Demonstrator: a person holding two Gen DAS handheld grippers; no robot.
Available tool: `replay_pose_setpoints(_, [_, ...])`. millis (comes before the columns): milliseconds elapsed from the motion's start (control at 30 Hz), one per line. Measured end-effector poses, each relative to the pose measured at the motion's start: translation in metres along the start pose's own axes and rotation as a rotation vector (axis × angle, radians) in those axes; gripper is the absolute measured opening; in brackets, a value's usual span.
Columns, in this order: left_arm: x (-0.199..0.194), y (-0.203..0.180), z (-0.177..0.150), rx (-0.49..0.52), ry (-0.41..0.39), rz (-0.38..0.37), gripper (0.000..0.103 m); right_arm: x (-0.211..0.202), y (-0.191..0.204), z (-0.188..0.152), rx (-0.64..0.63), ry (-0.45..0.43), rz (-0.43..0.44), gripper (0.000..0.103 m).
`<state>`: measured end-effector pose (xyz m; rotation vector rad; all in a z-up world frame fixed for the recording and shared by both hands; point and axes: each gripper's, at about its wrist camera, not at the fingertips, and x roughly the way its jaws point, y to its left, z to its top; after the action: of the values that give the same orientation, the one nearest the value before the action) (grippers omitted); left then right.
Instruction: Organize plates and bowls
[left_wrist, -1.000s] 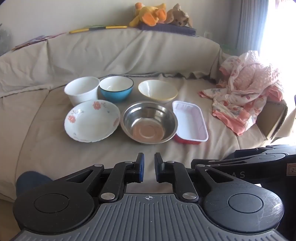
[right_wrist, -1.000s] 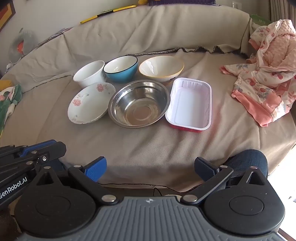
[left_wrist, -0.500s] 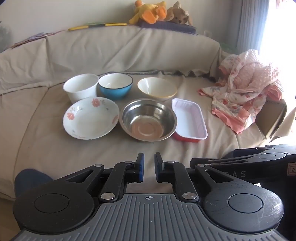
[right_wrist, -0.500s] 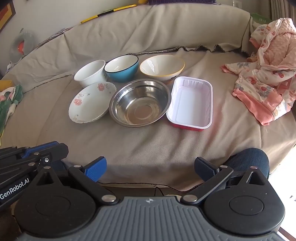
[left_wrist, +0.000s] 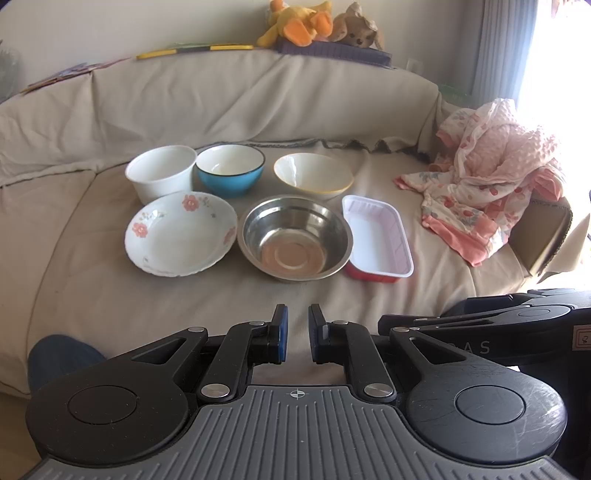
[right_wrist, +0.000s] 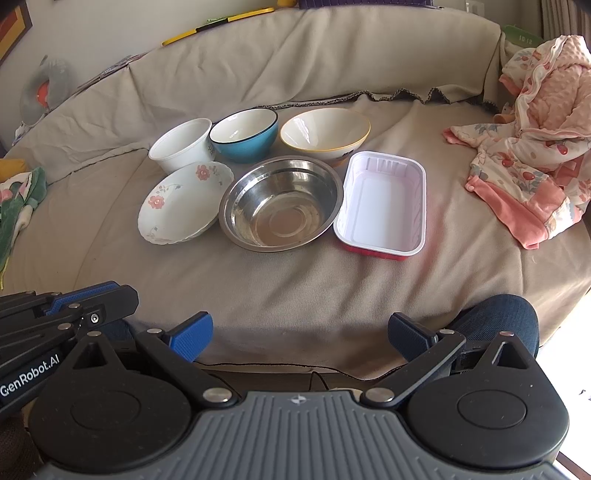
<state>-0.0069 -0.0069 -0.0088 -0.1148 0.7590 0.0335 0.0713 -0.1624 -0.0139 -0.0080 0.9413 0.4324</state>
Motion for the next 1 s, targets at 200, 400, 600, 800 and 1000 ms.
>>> replay_pose_setpoints(200, [-0.0005,0.0008,0.0018,0.000,0.001,0.000,0.014,-0.0001,-0.0005,0.0003,0.000,0.001,0.002,0.102])
replay_pose_setpoints(400, [-0.0009,0.0002,0.0019,-0.002,0.003,-0.001,0.014,-0.0001,-0.0005,0.0003,0.000,0.000,0.002,0.102])
replay_pose_setpoints(600, [-0.0010,-0.0005,0.0021,-0.002,0.004,-0.002,0.014,0.0001,-0.0007,0.0004,0.001,0.001,0.002,0.102])
replay_pose_setpoints(800, [-0.0009,-0.0005,0.0018,-0.002,0.005,-0.002,0.014,0.0004,-0.0009,0.0002,0.001,0.001,0.003,0.102])
replay_pose_setpoints(1000, [-0.0013,-0.0010,0.0020,-0.002,0.005,-0.003,0.014,0.0003,-0.0011,0.0004,0.001,0.001,0.003,0.102])
